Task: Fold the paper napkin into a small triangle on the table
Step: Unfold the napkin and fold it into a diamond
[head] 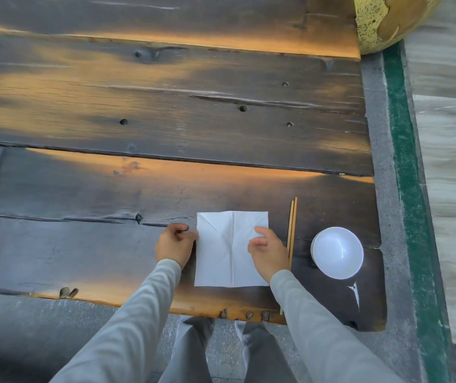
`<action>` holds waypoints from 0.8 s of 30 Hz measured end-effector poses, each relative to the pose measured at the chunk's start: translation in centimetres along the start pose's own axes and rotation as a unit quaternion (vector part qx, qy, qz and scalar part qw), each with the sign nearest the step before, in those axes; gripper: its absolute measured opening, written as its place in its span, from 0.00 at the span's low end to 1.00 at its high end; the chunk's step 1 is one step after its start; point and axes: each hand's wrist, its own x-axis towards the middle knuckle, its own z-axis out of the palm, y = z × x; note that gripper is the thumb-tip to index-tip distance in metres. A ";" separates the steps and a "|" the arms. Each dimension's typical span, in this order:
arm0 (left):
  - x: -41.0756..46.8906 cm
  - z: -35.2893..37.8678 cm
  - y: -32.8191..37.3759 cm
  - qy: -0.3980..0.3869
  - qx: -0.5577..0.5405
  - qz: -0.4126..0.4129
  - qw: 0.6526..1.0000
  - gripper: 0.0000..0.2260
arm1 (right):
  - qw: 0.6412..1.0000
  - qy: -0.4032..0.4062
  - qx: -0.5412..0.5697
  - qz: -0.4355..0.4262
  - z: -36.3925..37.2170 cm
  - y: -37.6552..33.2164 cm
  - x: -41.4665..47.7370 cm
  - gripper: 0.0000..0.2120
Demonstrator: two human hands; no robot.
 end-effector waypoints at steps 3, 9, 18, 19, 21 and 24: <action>-0.3 -0.4 -0.1 0.038 0.126 0.126 0.983 0.13 | 1.000 -0.007 -0.014 -0.006 -0.5 -0.4 0.5 0.17; -0.8 0.5 -0.1 -0.037 0.415 0.540 0.731 0.23 | 0.998 -0.028 -0.041 -0.023 -1.3 -1.8 2.5 0.11; 1.1 0.6 -2.2 -0.128 0.541 0.394 0.732 0.37 | 0.989 0.030 -0.106 -0.096 -1.7 -2.6 2.8 0.10; 1.0 0.5 -2.6 -0.117 0.534 0.386 0.743 0.37 | 0.988 0.035 -0.108 -0.106 -1.5 -2.4 2.5 0.10; 0.6 0.5 -3.1 -0.080 0.534 0.364 0.759 0.38 | 0.983 0.033 -0.122 -0.130 -1.2 -1.9 2.2 0.12; -0.1 1.0 -3.5 -0.045 0.518 0.298 0.801 0.40 | 0.968 0.035 -0.176 -0.173 -0.6 -1.4 2.1 0.16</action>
